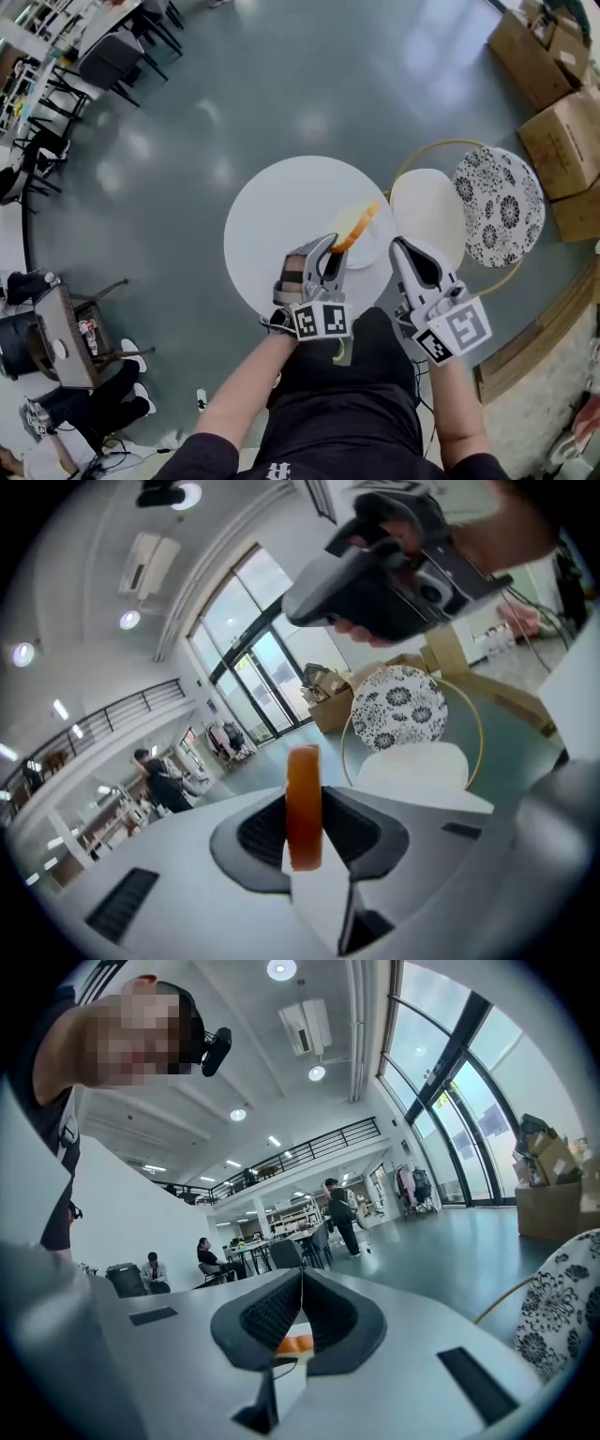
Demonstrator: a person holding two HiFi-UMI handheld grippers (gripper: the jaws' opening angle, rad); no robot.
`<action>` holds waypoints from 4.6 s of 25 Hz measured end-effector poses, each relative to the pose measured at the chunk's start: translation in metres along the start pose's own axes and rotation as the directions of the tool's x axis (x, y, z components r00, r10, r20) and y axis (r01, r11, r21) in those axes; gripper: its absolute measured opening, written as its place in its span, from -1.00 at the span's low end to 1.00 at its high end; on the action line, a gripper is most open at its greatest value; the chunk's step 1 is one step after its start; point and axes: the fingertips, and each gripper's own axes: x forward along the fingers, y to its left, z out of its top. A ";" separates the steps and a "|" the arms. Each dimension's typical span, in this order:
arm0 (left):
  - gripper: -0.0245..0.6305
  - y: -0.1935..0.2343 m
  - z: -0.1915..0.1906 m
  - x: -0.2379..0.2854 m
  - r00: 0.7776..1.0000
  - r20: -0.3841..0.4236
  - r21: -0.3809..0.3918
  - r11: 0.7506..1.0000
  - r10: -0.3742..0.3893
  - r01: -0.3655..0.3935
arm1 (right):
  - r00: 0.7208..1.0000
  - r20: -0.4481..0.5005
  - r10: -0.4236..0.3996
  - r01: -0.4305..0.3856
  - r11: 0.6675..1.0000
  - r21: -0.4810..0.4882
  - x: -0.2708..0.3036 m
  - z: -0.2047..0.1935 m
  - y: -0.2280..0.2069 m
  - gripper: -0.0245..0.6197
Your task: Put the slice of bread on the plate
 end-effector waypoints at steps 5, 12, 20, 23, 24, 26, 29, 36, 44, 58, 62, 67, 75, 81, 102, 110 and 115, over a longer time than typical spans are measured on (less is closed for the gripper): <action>-0.62 -0.027 -0.022 0.017 1.000 -0.008 0.243 0.970 0.025 -0.023 | 1.000 -0.010 -0.023 0.023 1.000 0.005 -0.001 -0.022 -0.010 -0.90; -0.62 -0.058 -0.045 0.027 0.999 -0.021 0.400 0.916 0.039 -0.027 | 0.999 -0.009 -0.035 0.035 0.999 0.011 -0.006 -0.041 -0.013 -0.90; -0.62 -0.091 -0.059 0.036 0.998 -0.051 0.492 0.871 0.027 0.002 | 0.998 -0.027 -0.052 0.053 0.998 0.016 -0.017 -0.055 -0.016 -0.90; -0.60 -0.101 -0.065 0.038 0.996 -0.089 0.513 0.858 0.006 0.041 | 0.998 -0.036 -0.059 0.060 0.998 0.022 -0.021 -0.058 -0.018 -0.90; -0.55 -0.105 -0.069 0.039 0.994 -0.111 0.517 0.854 -0.010 0.066 | 0.997 -0.038 -0.062 0.063 0.998 0.024 -0.023 -0.058 -0.018 -0.90; -0.42 -0.113 -0.077 0.040 0.987 -0.153 0.513 0.850 -0.044 0.117 | 0.997 -0.040 -0.065 0.066 0.997 0.027 -0.025 -0.058 -0.019 -0.90; -0.31 -0.119 -0.086 0.042 0.976 -0.202 0.499 0.850 -0.077 0.170 | 0.997 -0.039 -0.071 0.072 0.997 0.032 -0.027 -0.057 -0.022 -0.90; -0.21 -0.136 -0.110 0.036 0.891 -0.378 0.369 0.841 -0.252 0.395 | 0.997 -0.045 -0.064 0.066 0.997 0.051 -0.027 -0.053 -0.025 -0.90; -0.15 -0.128 -0.122 0.027 0.796 -0.497 0.255 0.819 -0.345 0.514 | 0.997 -0.060 -0.047 0.052 0.996 0.077 -0.022 -0.043 -0.025 -0.90; 0.15 -0.139 -0.114 0.021 0.690 -0.538 0.085 0.783 -0.484 0.616 | 0.996 -0.087 -0.021 0.030 0.994 0.106 -0.017 -0.029 -0.033 -0.90; 0.15 -0.127 -0.097 0.006 0.707 -0.495 0.006 0.812 -0.505 0.584 | 0.993 -0.118 0.002 0.009 0.996 0.092 -0.014 -0.026 -0.024 -0.90; 0.15 -0.088 -0.054 -0.004 0.774 -0.392 -0.100 0.859 -0.497 0.501 | 0.992 -0.128 0.021 -0.012 0.997 0.071 -0.006 -0.013 -0.010 -0.90; 0.15 -0.019 0.027 -0.029 0.863 -0.223 -0.190 0.889 -0.453 0.417 | 0.992 -0.109 0.059 -0.058 0.998 0.019 0.007 0.034 0.030 -0.90; 0.14 0.011 0.073 -0.046 0.894 -0.152 -0.195 0.900 -0.421 0.391 | 0.994 -0.091 0.068 -0.070 0.997 -0.018 0.006 0.066 0.043 -0.90; -0.90 0.153 0.186 -0.090 0.984 0.170 -0.452 0.884 -0.046 0.120 | 1.000 -0.006 -0.021 0.020 0.993 -0.117 0.016 0.131 0.054 -0.90; -0.91 0.169 0.199 -0.098 0.968 0.248 -0.552 0.824 0.018 0.126 | 1.000 0.006 -0.023 0.023 0.987 -0.159 0.017 0.140 0.058 -0.90; -0.91 0.172 0.212 -0.116 0.950 0.306 -0.579 0.805 0.065 0.131 | 1.000 0.010 -0.024 0.025 0.982 -0.185 0.010 0.145 0.066 -0.90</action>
